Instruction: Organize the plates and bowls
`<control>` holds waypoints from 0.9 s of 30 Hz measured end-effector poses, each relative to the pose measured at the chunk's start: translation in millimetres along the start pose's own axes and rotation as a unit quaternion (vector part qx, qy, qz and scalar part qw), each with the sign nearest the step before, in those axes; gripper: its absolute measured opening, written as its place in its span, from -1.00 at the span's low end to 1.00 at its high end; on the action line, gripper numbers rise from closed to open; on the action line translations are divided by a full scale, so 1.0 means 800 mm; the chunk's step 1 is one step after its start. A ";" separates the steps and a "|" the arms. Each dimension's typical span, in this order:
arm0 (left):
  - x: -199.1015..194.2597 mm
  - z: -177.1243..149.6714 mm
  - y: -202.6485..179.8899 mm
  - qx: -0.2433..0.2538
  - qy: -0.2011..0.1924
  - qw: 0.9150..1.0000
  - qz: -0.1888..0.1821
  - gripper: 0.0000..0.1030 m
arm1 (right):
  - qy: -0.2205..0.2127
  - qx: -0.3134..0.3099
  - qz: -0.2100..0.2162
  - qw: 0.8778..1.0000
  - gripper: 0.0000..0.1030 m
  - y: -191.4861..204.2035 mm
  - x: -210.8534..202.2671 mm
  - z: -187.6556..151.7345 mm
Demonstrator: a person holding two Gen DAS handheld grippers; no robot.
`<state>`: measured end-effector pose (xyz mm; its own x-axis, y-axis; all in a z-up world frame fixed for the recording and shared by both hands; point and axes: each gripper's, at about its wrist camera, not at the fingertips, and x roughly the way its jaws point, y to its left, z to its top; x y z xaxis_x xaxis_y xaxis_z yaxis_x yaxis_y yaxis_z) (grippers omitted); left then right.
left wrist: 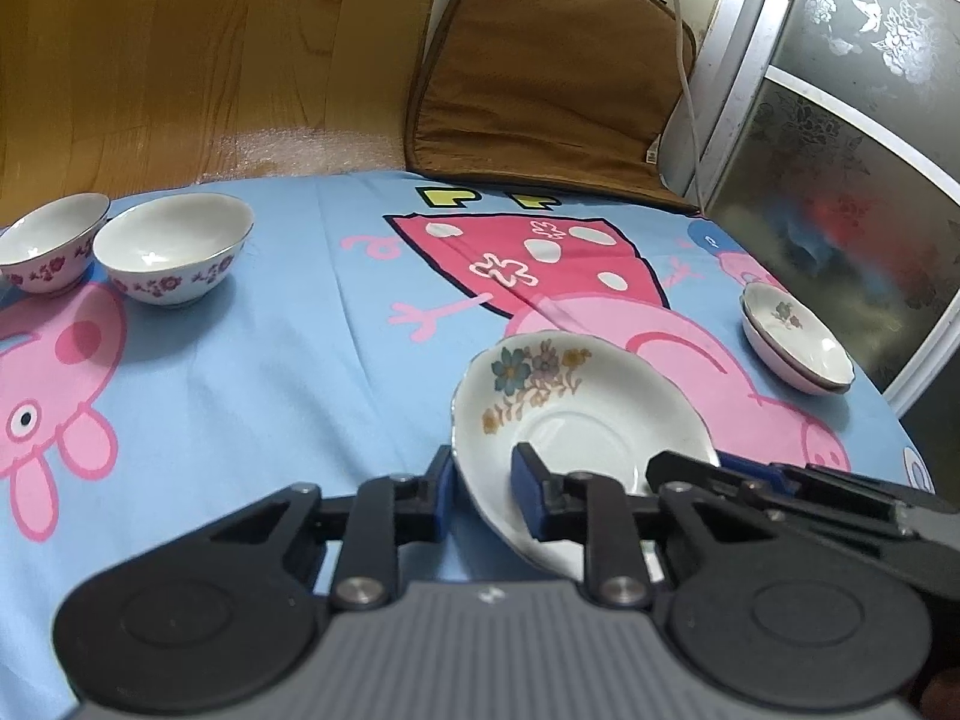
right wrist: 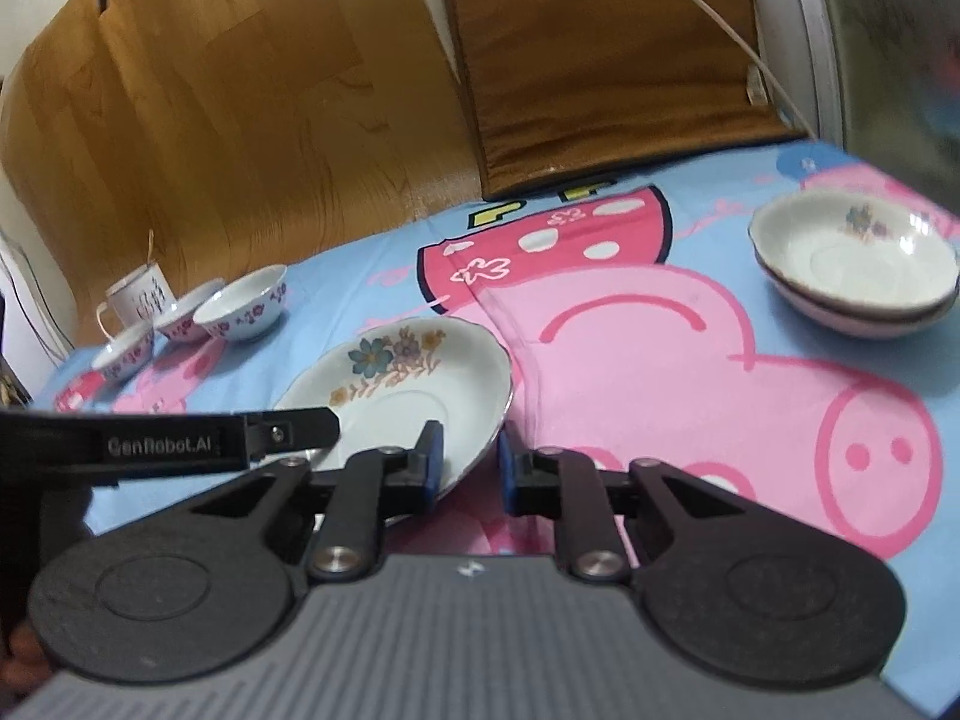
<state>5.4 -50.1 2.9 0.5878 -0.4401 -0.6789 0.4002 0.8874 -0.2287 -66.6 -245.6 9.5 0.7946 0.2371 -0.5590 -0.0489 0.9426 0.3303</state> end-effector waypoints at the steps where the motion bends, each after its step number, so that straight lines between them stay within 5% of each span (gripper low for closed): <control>1: 0.000 0.000 -0.001 0.000 0.000 1.000 0.002 -0.59 | -0.003 -0.007 -0.004 1.000 -0.58 0.002 -0.001 -0.001; 27: 0.014 0.011 -0.040 0.023 0.019 1.000 -0.007 -0.63 | -0.052 -0.020 -0.061 0.997 -0.60 -0.008 -0.022 -0.011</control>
<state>4.9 -84.6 8.9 0.5542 -0.4466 -0.7025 0.4409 0.8733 -0.2074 -85.9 -254.1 10.5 0.8540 0.0961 -0.5112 0.0294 0.9723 0.2319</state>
